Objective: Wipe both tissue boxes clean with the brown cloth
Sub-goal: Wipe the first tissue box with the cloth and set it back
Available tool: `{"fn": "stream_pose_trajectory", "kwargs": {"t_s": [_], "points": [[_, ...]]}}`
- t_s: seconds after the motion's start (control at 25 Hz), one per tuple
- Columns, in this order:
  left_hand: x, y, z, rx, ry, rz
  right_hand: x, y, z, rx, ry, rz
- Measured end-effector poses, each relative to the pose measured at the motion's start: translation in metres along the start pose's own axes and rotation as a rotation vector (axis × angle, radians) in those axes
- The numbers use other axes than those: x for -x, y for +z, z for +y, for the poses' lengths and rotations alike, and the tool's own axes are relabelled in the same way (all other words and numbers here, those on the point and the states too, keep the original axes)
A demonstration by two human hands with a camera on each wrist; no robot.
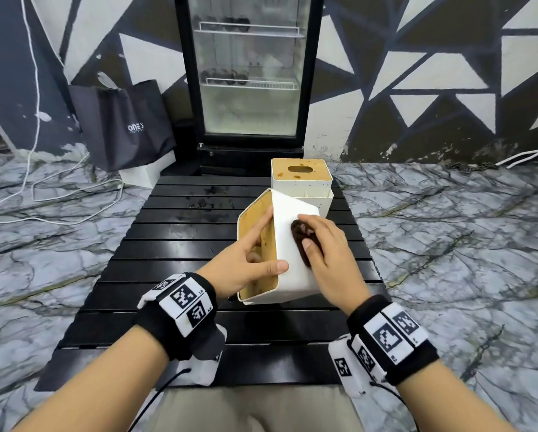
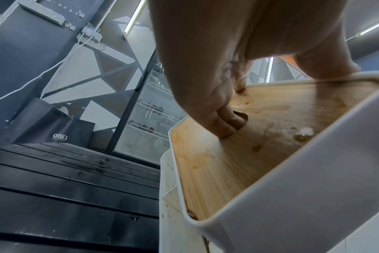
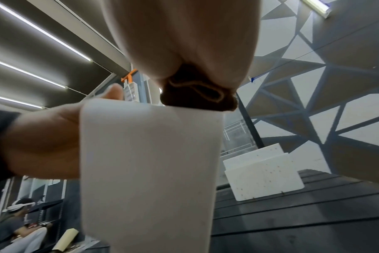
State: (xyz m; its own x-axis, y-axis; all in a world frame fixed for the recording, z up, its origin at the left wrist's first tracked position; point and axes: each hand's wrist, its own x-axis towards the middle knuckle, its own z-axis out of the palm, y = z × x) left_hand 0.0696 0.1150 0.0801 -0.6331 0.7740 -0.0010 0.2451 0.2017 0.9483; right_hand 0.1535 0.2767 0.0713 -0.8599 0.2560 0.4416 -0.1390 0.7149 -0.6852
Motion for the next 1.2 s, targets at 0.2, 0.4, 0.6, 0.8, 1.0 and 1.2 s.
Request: {"fn": "stream_pose_trajectory", "kwargs": {"t_s": [0.2, 0.4, 0.6, 0.8, 1.0, 1.2], "points": [[-0.002, 0.003, 0.001, -0.015, -0.002, -0.001, -0.019, 0.007, -0.019, 0.018, 0.007, 0.016], [0.002, 0.002, -0.003, 0.035, 0.001, 0.005, -0.014, 0.004, -0.014, 0.018, -0.083, -0.019], [0.002, 0.004, 0.001, -0.02, -0.011, -0.007, -0.024, 0.005, -0.021, 0.025, -0.029, 0.019], [0.004, 0.004, 0.002, 0.003, -0.01, -0.028, -0.04, 0.0, -0.025, 0.055, -0.057, -0.012], [0.008, 0.004, -0.002, 0.023, 0.008, -0.057, -0.049, -0.011, -0.015, 0.083, 0.023, -0.048], [0.018, 0.007, -0.005, 0.104, 0.063, -0.06, -0.046, -0.029, -0.009, 0.105, 0.082, -0.106]]}}
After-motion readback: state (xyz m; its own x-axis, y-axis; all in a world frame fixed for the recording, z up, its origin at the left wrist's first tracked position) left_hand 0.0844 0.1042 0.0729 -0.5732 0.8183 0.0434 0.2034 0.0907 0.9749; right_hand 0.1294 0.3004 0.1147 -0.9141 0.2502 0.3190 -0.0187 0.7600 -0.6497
